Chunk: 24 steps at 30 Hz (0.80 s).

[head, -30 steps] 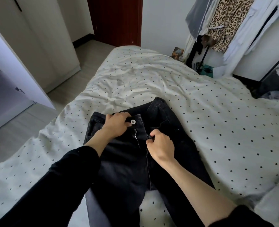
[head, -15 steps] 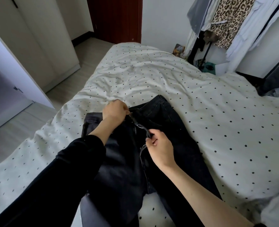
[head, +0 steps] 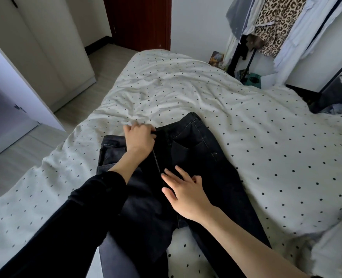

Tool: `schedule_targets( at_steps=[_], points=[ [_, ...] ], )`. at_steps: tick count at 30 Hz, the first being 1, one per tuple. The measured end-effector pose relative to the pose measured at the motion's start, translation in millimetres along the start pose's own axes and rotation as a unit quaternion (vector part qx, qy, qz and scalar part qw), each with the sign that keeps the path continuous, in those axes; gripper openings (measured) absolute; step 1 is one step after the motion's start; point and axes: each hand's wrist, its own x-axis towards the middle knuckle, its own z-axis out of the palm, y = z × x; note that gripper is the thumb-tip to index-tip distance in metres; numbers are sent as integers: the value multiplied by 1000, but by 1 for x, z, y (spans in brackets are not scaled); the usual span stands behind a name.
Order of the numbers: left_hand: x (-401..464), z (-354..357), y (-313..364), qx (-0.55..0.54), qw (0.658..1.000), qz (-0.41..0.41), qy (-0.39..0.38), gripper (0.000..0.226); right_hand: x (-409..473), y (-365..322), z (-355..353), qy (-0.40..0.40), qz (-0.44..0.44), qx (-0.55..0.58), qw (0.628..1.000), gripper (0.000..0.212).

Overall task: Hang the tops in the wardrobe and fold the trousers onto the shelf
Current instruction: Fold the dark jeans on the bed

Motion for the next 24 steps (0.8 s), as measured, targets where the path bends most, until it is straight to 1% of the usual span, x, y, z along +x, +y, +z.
schedule_targets(
  at_steps=[1, 2, 3, 4, 5, 8, 9, 10, 11, 13, 15, 17, 18, 20, 24],
  points=[
    [-1, 1, -3, 15, 1000, 15, 17, 23, 0, 0, 1, -26, -1, 8, 1000, 54],
    [-2, 2, -7, 33, 999, 13, 9, 25, 1, 1, 3, -46, 0, 19, 999, 53],
    [-6, 2, -9, 47, 999, 0, -13, 28, 1, 1, 2, -105, 20, 43, 993, 51],
    [-11, 1, -10, 54, 998, -9, -33, 33, 2, 1, 0, -137, 35, 53, 989, 49],
    [-18, -2, -10, 55, 998, -3, -38, 36, 3, -1, -4, -150, 43, 52, 986, 47],
    [-54, -13, -8, 47, 997, 57, 0, 37, -8, -4, -10, -132, 42, 55, 989, 46],
    [-70, -18, -9, 44, 997, 63, 0, 35, -18, -6, -11, -122, 46, 53, 990, 46],
    [-87, -22, -10, 44, 997, 65, -18, 34, -30, -9, -9, -115, 48, 52, 991, 47],
    [-106, -25, -11, 54, 995, 64, -53, 33, -46, -14, -8, -115, 53, 53, 991, 47],
    [-136, -22, -15, 70, 989, 67, -111, 36, -76, -25, -4, -135, 67, 68, 986, 50],
    [-167, -20, -19, 76, 985, 78, -132, 42, -108, -40, 0, -158, 78, 81, 981, 53],
    [-202, -21, -26, 76, 985, 85, -132, 47, -141, -54, 2, -157, 84, 92, 980, 55],
    [-215, -20, -28, 66, 986, 85, -125, 47, -151, -56, 5, -153, 91, 99, 979, 56],
    [-257, -19, -33, 31, 990, 75, -115, 45, -187, -65, 11, -172, 120, 120, 970, 57],
    [-355, -13, -44, -71, 992, 58, -90, 52, -279, -85, 39, -228, 207, 179, 934, 63]
  ],
)
